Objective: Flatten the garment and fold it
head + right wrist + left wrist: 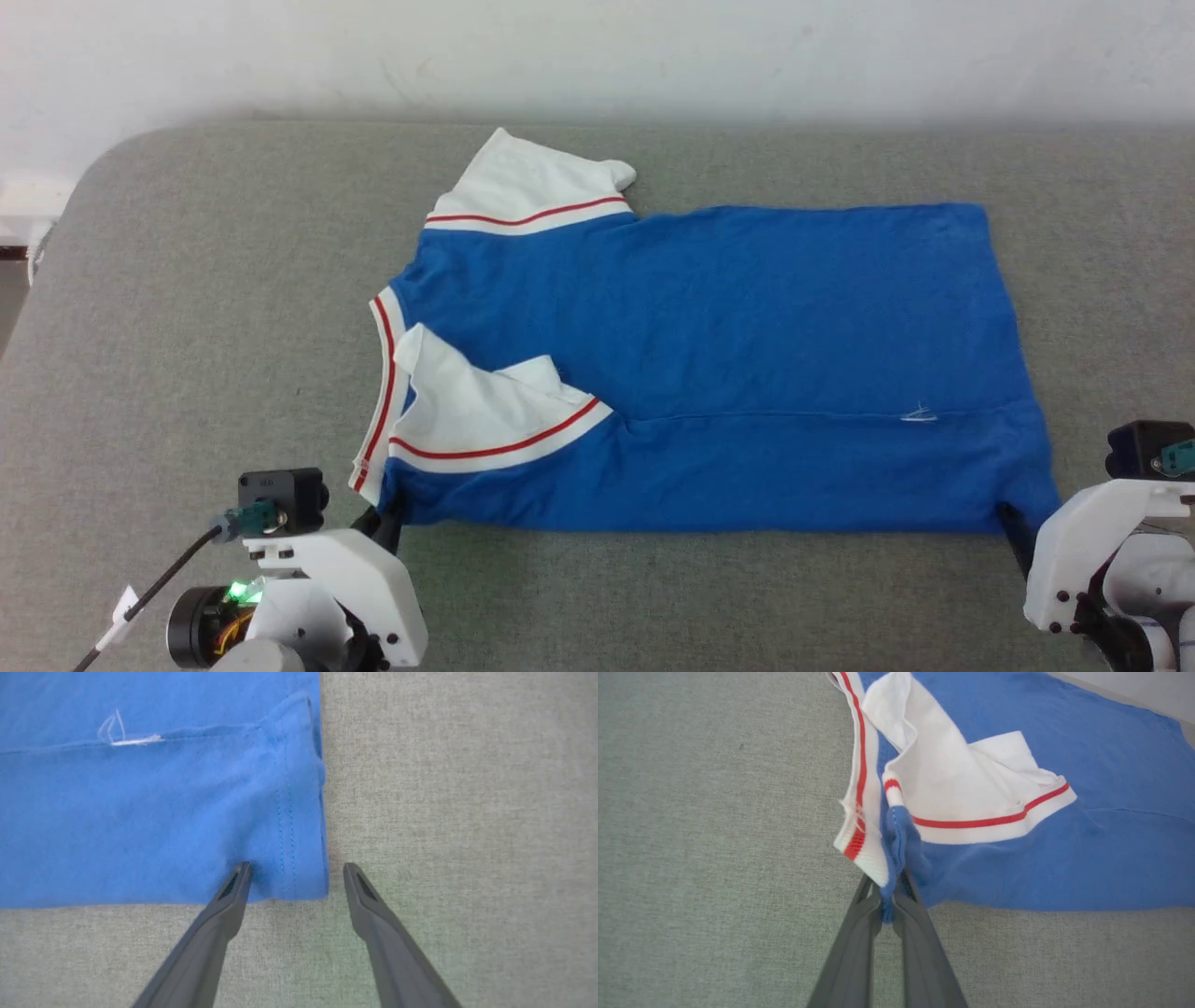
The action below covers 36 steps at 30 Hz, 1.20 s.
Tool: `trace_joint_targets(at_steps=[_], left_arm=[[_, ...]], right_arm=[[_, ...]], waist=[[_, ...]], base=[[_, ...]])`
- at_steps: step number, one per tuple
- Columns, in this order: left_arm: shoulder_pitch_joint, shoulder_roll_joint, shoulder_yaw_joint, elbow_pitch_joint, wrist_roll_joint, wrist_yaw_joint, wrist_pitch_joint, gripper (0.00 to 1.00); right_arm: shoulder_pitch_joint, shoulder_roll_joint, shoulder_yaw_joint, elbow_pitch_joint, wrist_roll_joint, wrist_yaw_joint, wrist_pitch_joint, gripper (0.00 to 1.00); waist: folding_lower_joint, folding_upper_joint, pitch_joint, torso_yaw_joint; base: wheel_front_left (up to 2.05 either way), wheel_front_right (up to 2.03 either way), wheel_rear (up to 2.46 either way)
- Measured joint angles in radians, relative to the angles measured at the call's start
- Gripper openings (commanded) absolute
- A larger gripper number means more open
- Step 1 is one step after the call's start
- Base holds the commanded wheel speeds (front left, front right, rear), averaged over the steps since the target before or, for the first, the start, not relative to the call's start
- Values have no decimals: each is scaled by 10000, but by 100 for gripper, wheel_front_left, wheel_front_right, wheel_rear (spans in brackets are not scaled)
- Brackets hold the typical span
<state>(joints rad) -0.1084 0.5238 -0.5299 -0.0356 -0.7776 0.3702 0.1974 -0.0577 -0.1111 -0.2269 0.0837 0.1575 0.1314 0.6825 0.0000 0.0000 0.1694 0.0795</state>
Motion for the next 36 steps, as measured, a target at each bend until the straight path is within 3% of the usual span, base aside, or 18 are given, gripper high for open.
trace_joint_targets(at_steps=[6,7,8,9,16,21,28,36], left_arm=[[14,144,-54,-495,180,194,109,0],[17,163,-61,-518,213,198,134,0],[23,174,-67,-535,221,215,136,0],[24,180,-75,-548,228,226,136,0],[129,347,-56,-546,226,368,226,0],[546,688,56,-648,205,504,284,0],[1584,1174,58,-1108,-25,729,748,0],[2555,1151,-205,-1151,-629,794,1124,0]], right_arm=[[-325,48,-134,556,-125,0,-157,100],[-378,48,-140,627,-140,0,-174,50],[-430,48,-138,688,-142,0,-186,11],[-466,44,-138,734,-144,0,-245,0],[-556,42,-52,853,-4,13,-464,0],[-279,-205,-17,217,328,12,-514,0],[787,-485,-203,-984,654,15,573,0],[2279,-238,-629,-1630,771,15,1411,0]], waist=[[0,0,217,141],[0,0,249,153],[0,0,278,161],[0,0,295,164],[1,0,27,72],[0,0,-436,-27],[-1,0,-1056,-189],[-1,0,-1211,-154]], base=[[0,0,0],[0,0,0],[0,0,0],[0,0,0],[0,0,0],[0,0,0],[0,0,0],[0,0,0]])
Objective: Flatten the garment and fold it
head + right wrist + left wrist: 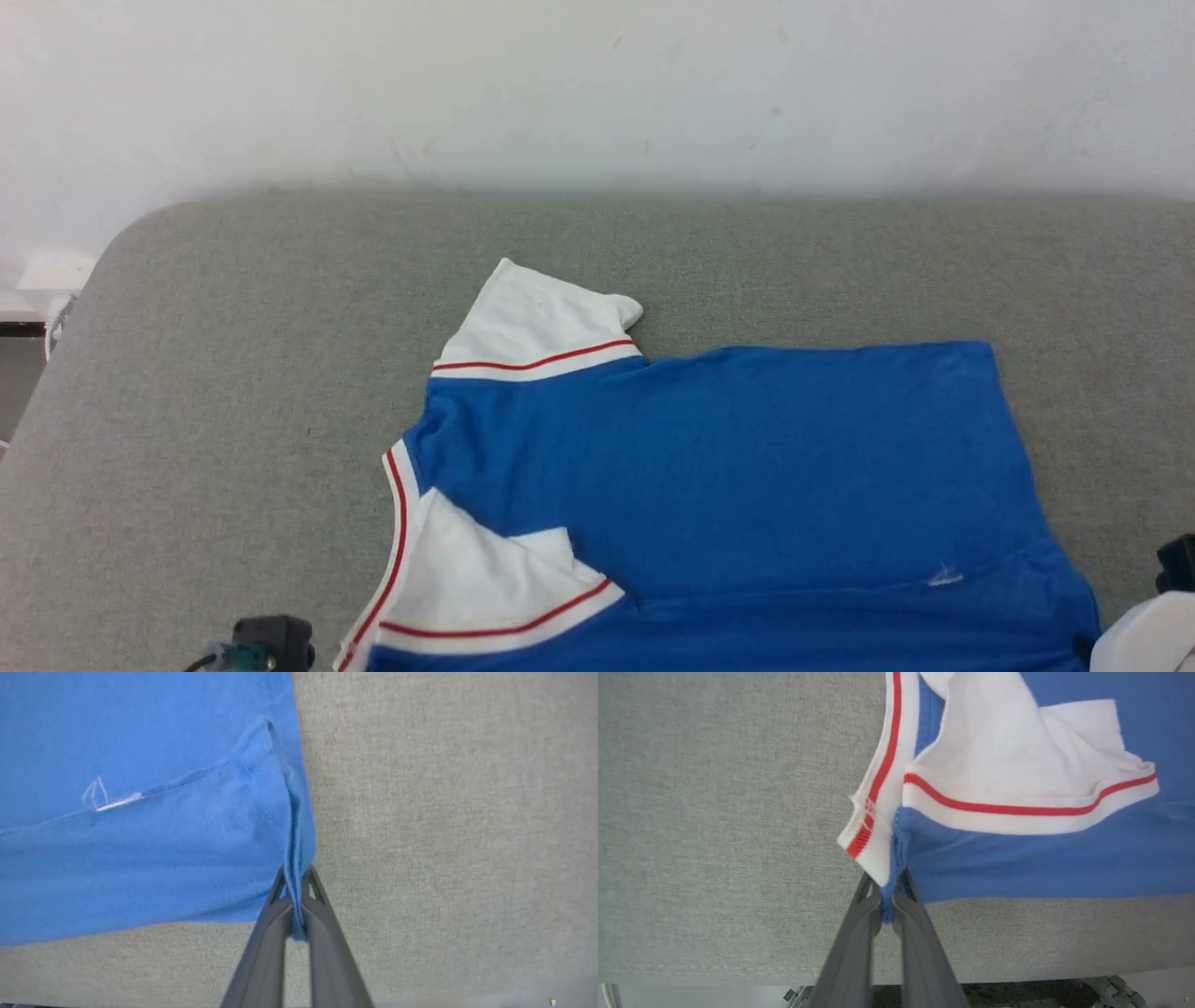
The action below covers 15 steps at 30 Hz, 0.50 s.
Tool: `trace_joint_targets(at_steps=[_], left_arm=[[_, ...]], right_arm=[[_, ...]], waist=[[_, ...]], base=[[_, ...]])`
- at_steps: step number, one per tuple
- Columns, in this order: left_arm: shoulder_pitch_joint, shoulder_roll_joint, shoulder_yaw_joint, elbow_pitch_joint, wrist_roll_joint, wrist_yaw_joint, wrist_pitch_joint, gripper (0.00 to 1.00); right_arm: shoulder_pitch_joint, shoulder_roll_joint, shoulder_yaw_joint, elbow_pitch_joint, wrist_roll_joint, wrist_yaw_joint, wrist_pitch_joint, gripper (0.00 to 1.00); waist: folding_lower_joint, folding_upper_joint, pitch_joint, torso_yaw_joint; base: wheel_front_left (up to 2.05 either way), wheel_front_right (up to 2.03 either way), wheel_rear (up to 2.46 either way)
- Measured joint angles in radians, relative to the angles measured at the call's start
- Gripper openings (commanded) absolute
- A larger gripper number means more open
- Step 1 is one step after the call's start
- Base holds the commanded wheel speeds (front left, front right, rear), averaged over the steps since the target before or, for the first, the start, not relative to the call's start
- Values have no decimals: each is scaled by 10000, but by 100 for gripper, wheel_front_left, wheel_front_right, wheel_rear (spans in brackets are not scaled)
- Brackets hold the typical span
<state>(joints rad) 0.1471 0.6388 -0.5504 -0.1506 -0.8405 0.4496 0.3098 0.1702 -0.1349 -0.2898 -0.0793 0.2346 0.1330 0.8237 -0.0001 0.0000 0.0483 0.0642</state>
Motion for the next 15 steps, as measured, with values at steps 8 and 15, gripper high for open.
trace_joint_targets(at_steps=[8,15], left_arm=[[63,-516,-17,1035,-351,-428,-330,100],[-269,-518,293,1246,-249,-897,-1302,100]], right_arm=[[205,65,138,775,25,0,-261,42],[-223,-207,230,809,35,-15,-1722,100]], waist=[[0,0,78,84],[1,0,23,208]], base=[[0,0,0],[0,0,0]])
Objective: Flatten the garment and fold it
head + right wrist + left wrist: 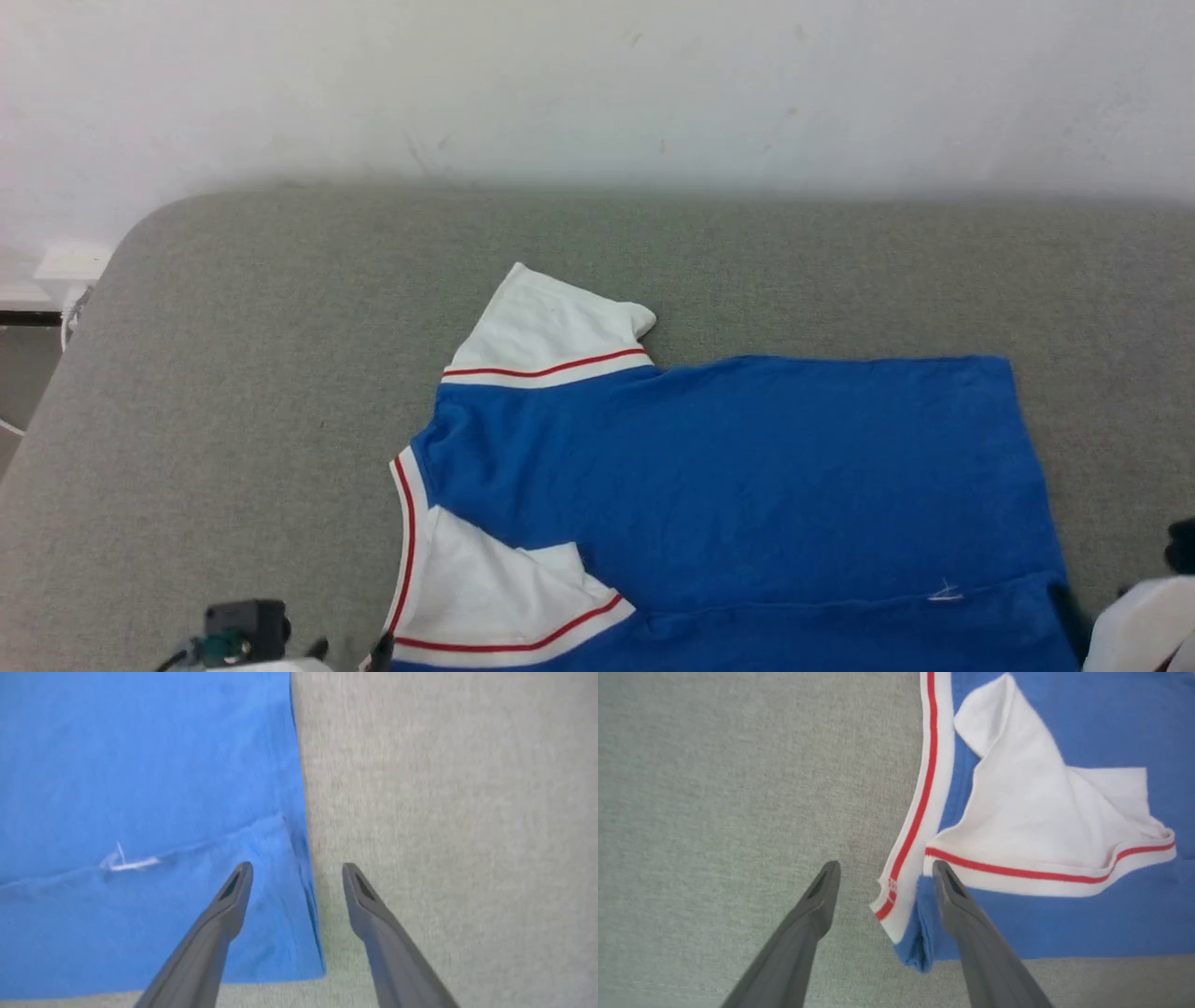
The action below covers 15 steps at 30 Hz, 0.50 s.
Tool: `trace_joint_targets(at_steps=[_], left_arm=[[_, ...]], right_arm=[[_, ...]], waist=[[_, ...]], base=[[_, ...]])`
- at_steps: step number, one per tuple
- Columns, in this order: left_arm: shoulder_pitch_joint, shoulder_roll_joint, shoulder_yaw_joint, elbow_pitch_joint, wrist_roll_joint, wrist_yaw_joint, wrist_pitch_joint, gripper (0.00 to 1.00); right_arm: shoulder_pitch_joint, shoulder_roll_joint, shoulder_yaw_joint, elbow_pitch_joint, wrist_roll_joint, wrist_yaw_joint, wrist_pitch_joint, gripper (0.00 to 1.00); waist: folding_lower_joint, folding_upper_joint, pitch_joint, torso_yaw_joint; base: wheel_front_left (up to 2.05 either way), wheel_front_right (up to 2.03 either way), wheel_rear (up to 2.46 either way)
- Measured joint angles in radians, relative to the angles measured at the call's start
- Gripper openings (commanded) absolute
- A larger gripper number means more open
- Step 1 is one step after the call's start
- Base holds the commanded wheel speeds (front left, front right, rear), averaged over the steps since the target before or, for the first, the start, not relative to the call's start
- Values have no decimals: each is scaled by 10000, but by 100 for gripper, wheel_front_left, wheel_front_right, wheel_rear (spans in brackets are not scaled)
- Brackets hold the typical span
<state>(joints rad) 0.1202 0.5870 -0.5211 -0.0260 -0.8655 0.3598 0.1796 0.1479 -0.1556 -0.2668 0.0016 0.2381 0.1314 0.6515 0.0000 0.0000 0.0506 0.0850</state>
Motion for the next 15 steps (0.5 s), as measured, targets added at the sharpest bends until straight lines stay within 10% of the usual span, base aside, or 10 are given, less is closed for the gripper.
trace_joint_targets(at_steps=[15], left_arm=[[-1332,-203,972,-834,1672,-610,-3808,100]], right_arm=[[-719,-232,1275,-907,-746,2,-5603,100]], waist=[[0,0,-268,-311]], base=[[0,0,0]])
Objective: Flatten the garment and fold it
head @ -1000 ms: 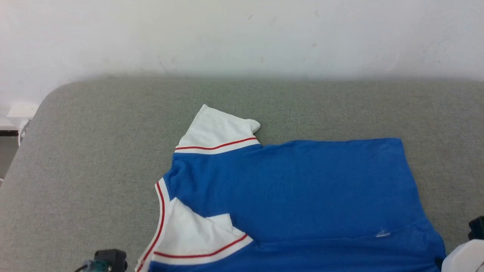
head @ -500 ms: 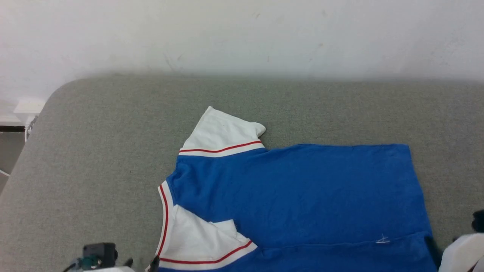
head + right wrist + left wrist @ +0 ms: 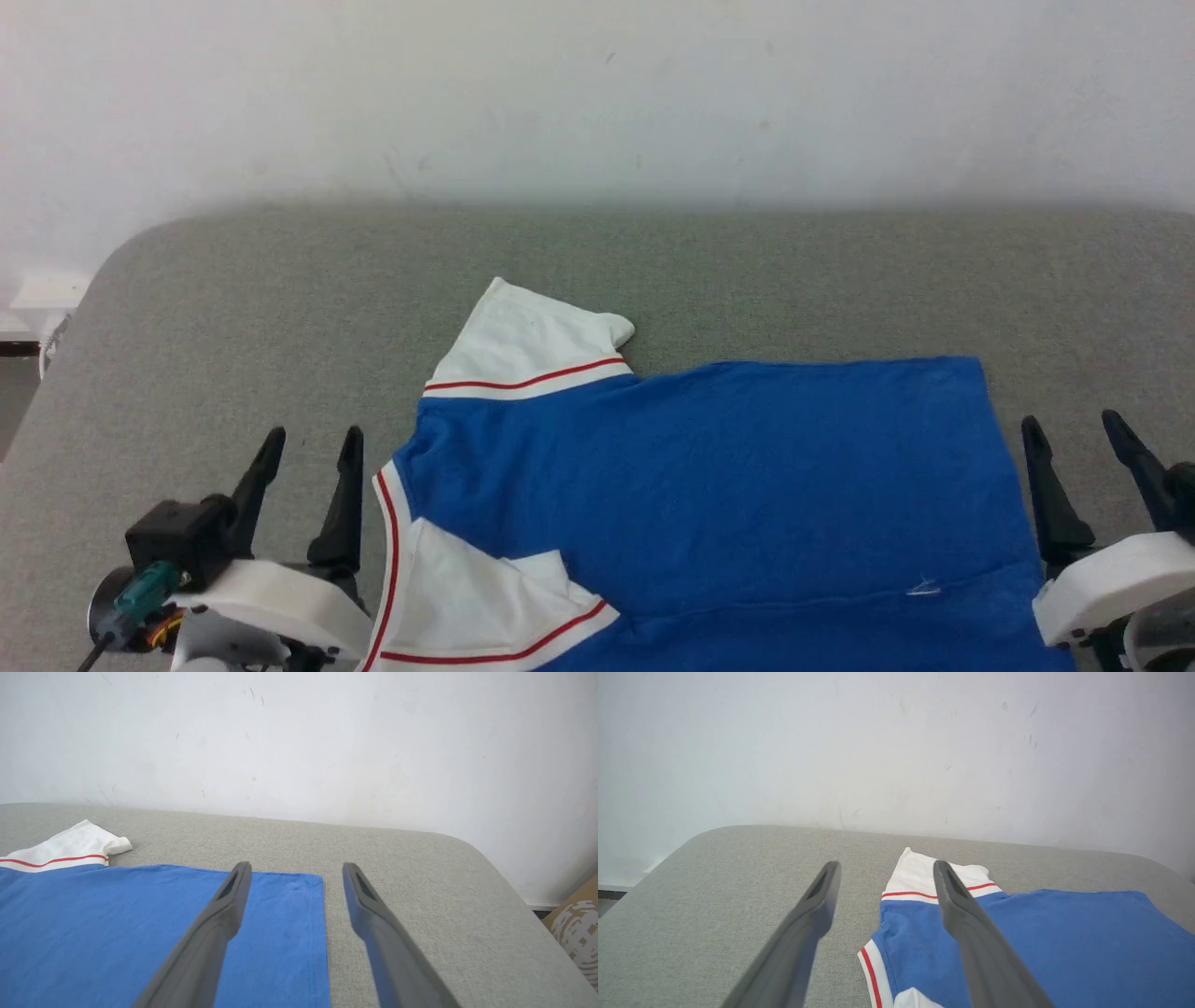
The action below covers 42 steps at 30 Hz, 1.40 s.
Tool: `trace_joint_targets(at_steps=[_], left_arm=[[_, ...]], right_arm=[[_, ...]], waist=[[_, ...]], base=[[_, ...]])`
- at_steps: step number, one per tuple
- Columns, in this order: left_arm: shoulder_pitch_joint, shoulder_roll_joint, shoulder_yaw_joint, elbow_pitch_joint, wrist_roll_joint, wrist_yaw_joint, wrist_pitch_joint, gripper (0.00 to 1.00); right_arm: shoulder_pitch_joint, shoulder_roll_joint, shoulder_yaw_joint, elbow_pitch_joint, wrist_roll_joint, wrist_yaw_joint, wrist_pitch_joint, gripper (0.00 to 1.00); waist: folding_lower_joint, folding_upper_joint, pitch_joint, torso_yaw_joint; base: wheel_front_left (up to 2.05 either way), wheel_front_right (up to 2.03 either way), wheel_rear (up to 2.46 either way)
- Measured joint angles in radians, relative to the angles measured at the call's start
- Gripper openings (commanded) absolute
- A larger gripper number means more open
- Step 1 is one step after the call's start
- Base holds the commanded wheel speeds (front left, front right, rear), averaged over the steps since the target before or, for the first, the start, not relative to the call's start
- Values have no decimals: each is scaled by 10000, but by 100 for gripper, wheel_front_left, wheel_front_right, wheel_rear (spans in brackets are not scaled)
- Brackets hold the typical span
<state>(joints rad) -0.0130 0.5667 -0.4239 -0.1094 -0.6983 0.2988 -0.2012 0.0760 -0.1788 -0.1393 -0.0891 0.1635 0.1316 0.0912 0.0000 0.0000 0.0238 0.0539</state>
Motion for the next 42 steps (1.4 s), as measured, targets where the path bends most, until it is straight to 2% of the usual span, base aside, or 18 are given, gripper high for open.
trace_joint_targets(at_steps=[3,8,13,19,24,29,33,37,42], left_arm=[[-411,46,-38,167,115,-8,169,100],[-1404,644,-489,548,437,-512,1287,100],[-3099,1279,-951,1110,673,-1450,2968,100],[-6028,1488,-1160,2265,552,-2738,5070,100],[-7916,1549,-1181,3593,-159,-3423,7244,100],[-9071,1544,-1145,4809,-1014,-3400,9609,100],[-9511,1446,-771,5496,-1919,-2859,10876,100],[-9751,1720,-771,5758,-1824,-2594,11369,100],[-9827,1962,-951,5904,-1618,-2351,11825,100]], right_arm=[[-18,278,297,-33,-125,0,-706,100],[-267,489,765,0,-299,0,-1227,100],[-608,644,853,2,-435,0,-1383,100],[-1230,855,1118,-4,-495,0,-1530,100],[-1732,972,1310,92,-497,0,-1707,100],[-1894,1133,1404,385,-500,0,-1908,100],[-2001,1191,1494,639,-500,0,-2132,100],[-2153,1221,1584,757,328,0,-2249,100],[-2315,1239,1728,742,594,0,-2359,100]], waist=[[0,0,62,-198],[0,0,414,-568],[1,0,1018,-921],[3,0,1978,-1369],[4,0,2713,-1847],[3,0,3296,-2439],[3,0,3742,-2872],[2,0,4143,-3265],[2,0,4588,-3643]], base=[[0,0,0],[0,0,0],[0,0,0],[0,0,0],[0,0,0],[0,0,0],[0,0,0],[0,0,0],[0,0,0]])
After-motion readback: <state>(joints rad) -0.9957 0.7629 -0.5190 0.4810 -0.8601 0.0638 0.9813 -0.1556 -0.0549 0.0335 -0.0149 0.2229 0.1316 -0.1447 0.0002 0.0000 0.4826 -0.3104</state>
